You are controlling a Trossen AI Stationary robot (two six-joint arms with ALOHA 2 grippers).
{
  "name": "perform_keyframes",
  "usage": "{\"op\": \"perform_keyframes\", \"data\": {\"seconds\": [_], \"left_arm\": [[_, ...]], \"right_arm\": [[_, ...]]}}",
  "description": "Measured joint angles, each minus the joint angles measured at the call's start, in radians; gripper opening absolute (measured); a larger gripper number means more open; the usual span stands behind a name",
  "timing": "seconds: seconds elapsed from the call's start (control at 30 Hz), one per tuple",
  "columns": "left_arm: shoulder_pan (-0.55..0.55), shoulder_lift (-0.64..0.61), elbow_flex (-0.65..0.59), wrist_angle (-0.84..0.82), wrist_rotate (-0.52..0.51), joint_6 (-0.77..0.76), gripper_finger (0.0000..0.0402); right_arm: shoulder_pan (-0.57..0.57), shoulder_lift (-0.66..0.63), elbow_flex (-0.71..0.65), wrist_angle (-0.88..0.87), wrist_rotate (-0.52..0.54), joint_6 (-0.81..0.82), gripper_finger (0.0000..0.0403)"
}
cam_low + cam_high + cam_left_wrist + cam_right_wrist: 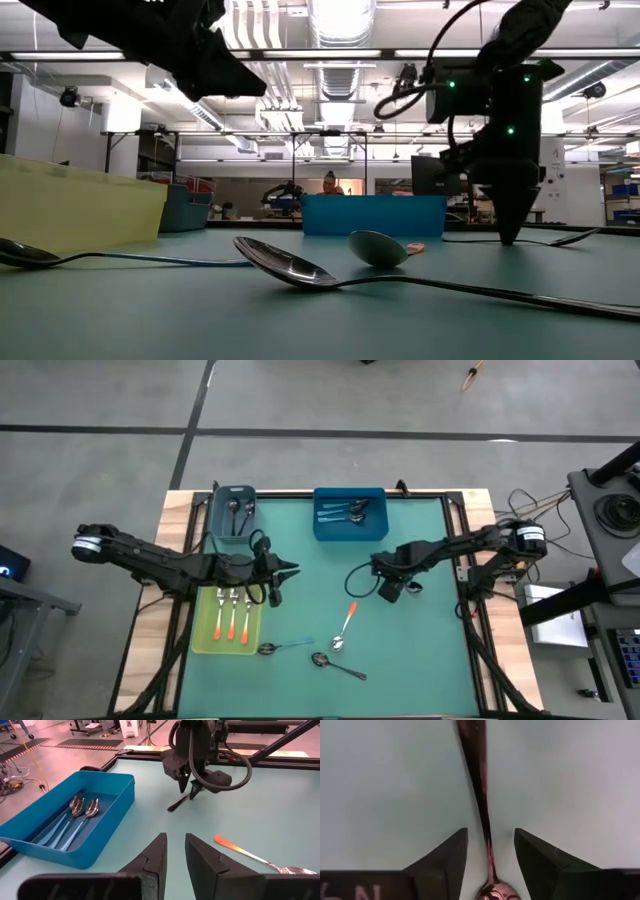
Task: Sort silverware by color (type)
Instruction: Put the black spoon into the blue bin
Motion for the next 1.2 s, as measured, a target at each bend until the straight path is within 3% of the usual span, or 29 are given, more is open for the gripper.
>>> {"op": "perform_keyframes", "data": {"seconds": [0.13, 0.37, 0.8, 1.2], "left_arm": [[0.000, 0.000, 0.000, 0.007, 0.000, 0.004, 0.0052], [0.000, -0.001, -0.001, 0.024, 0.001, 0.004, 0.0052], [0.028, 0.000, -0.002, 0.062, 0.065, -0.116, 0.0058], [0.066, 0.110, -0.002, 0.172, 0.138, -0.139, 0.0142]], "right_arm": [[0.000, -0.002, -0.026, 0.033, -0.003, -0.012, 0.0122], [0.003, -0.002, -0.074, 0.139, -0.009, -0.056, 0.0019], [0.083, -0.033, -0.052, 0.198, 0.141, -0.109, 0.0009], [0.197, -0.037, -0.035, 0.371, 0.290, -0.167, 0.0009]]}}
